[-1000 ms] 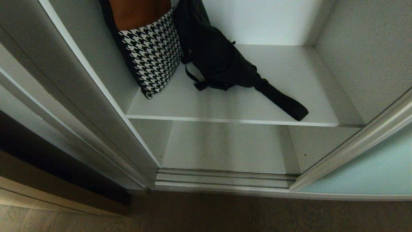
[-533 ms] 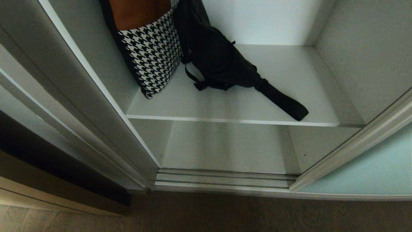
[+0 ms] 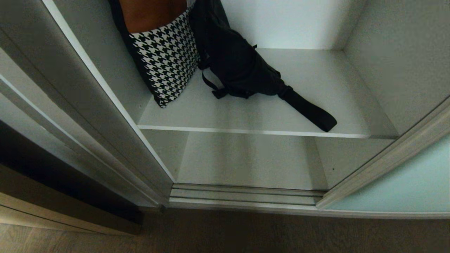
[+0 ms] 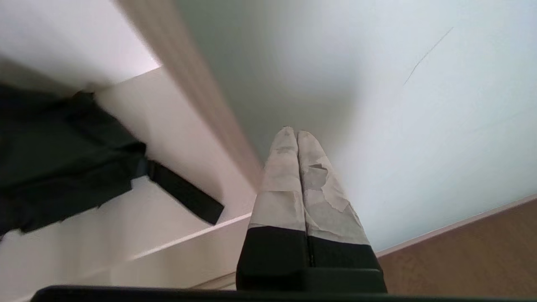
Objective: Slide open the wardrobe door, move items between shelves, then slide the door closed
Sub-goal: Close the door
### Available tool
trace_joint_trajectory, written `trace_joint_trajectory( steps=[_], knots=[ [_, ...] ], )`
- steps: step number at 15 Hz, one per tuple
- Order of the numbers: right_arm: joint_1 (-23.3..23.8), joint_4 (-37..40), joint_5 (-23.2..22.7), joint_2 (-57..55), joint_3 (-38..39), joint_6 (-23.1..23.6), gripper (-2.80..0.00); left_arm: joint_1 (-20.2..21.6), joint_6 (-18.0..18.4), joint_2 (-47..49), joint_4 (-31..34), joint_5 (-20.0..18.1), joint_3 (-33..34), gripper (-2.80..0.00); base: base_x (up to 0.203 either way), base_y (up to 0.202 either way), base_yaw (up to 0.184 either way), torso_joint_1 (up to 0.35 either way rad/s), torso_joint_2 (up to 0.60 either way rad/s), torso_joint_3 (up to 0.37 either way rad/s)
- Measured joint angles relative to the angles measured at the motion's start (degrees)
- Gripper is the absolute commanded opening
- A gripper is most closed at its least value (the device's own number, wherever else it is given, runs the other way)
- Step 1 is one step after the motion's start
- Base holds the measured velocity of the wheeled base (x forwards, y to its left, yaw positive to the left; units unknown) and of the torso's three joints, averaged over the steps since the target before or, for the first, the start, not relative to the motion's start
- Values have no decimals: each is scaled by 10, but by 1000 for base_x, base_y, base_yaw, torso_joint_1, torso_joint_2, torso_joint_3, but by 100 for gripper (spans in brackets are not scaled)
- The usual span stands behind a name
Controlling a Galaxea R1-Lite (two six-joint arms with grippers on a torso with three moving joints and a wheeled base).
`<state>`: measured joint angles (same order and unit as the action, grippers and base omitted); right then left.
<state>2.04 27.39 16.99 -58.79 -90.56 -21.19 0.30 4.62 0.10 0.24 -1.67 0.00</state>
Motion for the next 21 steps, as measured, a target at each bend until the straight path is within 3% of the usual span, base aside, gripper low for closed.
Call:
trace_joint_trajectory(
  steps=[9,21],
  knots=[
    [35,-50,-46,-37,7,-3,-280,0,0,0,0,0,0,-280,0,0,0,0,0,0],
    [29,-18,-227,-4,10,-2,-280,0,0,0,0,0,0,-280,0,0,0,0,0,0]
  ],
)
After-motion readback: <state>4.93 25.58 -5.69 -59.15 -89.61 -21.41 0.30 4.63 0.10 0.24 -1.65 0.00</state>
